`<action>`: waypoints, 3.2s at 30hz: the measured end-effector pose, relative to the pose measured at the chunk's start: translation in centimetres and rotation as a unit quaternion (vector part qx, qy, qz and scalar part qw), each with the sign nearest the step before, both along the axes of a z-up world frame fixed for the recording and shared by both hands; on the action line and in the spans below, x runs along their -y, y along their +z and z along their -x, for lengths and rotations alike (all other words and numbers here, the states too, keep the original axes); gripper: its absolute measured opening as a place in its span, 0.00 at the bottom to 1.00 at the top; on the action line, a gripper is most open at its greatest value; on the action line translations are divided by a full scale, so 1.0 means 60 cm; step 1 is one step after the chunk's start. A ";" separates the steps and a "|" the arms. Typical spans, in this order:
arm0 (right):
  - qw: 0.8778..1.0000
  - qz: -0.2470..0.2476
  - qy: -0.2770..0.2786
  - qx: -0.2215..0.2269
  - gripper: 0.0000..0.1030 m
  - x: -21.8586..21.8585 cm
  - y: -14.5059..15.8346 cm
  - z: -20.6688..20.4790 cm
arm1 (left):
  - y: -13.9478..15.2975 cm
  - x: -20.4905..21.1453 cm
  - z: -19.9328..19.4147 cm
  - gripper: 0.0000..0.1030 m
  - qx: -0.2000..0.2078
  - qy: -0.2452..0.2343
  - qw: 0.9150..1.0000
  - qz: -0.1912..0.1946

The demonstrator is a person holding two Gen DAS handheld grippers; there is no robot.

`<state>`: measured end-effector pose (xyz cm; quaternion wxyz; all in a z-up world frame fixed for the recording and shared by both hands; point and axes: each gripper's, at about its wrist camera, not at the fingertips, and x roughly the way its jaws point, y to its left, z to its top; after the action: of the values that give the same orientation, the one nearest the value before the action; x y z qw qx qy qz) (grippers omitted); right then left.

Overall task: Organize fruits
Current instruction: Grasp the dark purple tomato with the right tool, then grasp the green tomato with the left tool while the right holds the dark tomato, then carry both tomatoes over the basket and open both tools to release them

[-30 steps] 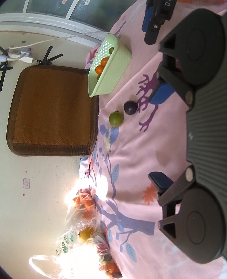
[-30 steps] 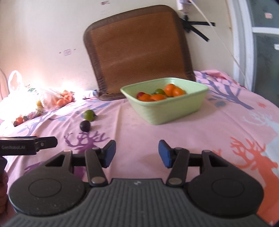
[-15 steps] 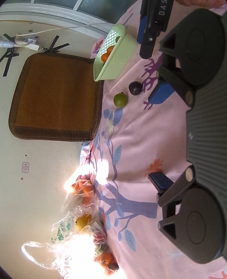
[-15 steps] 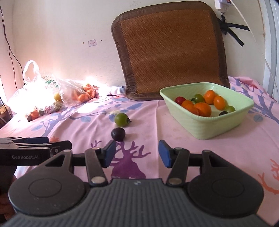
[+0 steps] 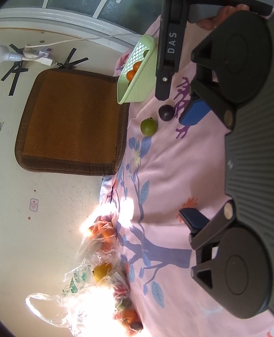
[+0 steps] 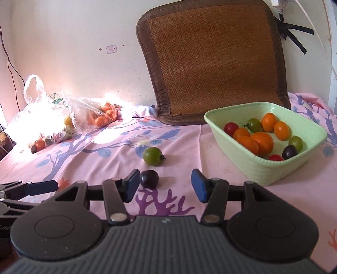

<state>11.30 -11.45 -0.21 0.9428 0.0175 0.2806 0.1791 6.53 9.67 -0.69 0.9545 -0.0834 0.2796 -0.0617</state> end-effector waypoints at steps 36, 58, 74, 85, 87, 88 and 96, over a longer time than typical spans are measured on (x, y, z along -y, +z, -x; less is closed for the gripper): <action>0.999 0.022 -0.038 -0.003 0.28 0.093 -0.038 0.044 | 0.000 0.131 -0.188 0.33 -0.025 -0.108 0.991 -0.074; 0.999 0.039 -0.016 0.032 0.28 0.117 -0.043 0.172 | 0.010 0.199 0.067 0.33 -0.001 -0.202 0.977 -0.068; 0.997 0.051 -0.031 0.045 0.41 0.115 -0.047 0.182 | -0.010 0.179 0.074 0.44 -0.001 -0.181 0.983 -0.036; 0.997 0.064 -0.024 0.043 0.41 0.110 -0.048 0.181 | -0.010 0.173 0.072 0.44 -0.002 -0.188 0.982 -0.019; 0.997 0.064 -0.024 0.043 0.40 0.110 -0.048 0.180 | -0.010 0.175 0.075 0.44 0.000 -0.192 0.981 -0.020; 0.997 0.064 -0.022 0.043 0.34 0.110 -0.048 0.180 | -0.011 0.177 0.076 0.44 0.000 -0.195 0.981 -0.022; 0.997 0.050 -0.044 0.047 0.26 0.127 -0.045 0.180 | -0.013 0.189 0.077 0.37 -0.005 -0.203 0.978 -0.038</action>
<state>0.47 -19.06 -2.93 0.9616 -0.0255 0.2435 0.1237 1.93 -1.68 -1.47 0.9232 0.0109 0.2973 -0.2434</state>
